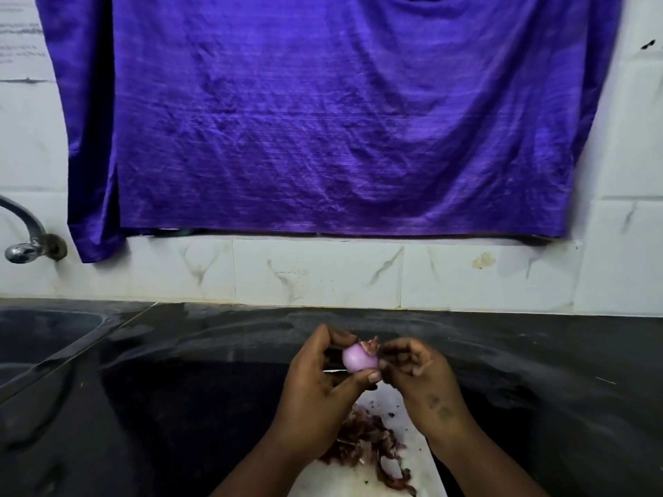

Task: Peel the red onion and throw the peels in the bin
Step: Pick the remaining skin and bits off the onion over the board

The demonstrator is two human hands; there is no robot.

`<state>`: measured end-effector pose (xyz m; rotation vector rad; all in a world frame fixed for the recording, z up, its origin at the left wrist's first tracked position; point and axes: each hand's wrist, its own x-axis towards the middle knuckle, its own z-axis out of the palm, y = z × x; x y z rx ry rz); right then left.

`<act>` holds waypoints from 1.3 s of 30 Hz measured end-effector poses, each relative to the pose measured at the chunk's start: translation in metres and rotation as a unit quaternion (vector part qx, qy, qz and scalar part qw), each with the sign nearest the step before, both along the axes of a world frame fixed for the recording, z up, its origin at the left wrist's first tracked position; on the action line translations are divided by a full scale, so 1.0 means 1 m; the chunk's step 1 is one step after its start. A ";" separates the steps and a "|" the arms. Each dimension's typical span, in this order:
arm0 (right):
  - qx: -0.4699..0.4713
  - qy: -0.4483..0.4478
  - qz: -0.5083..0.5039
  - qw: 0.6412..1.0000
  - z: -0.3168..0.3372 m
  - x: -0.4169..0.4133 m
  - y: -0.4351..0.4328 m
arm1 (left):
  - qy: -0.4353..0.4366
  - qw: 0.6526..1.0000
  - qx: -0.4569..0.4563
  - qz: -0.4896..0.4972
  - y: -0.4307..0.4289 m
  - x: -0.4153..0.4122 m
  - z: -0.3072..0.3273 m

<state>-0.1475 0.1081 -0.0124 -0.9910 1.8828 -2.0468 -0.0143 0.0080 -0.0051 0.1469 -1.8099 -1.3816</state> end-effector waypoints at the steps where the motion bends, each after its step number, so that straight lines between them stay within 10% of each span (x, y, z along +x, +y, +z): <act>1: -0.022 -0.018 0.010 1.000 0.002 -0.001 0.001 | -0.002 1.000 0.000 0.000 0.000 -0.001 0.000; 9: -0.083 -0.054 0.142 0.985 0.011 0.009 0.009 | -0.015 1.000 -0.002 -0.004 0.001 -0.001 0.001; 18: -0.084 -0.018 0.065 0.994 0.011 0.004 0.006 | -0.024 1.000 -0.016 -0.007 0.003 -0.003 -0.001; 26: 0.038 0.126 -0.046 0.990 0.005 0.012 0.001 | -0.040 0.963 -0.226 0.140 0.004 -0.005 -0.004; 32: -0.066 -0.062 0.042 0.995 0.015 0.017 0.005 | -0.051 0.957 -0.240 0.157 0.002 -0.003 -0.004; 39: 0.000 -0.011 -0.035 0.999 0.009 0.006 0.007 | -0.022 0.976 -0.169 0.134 -0.001 -0.003 -0.003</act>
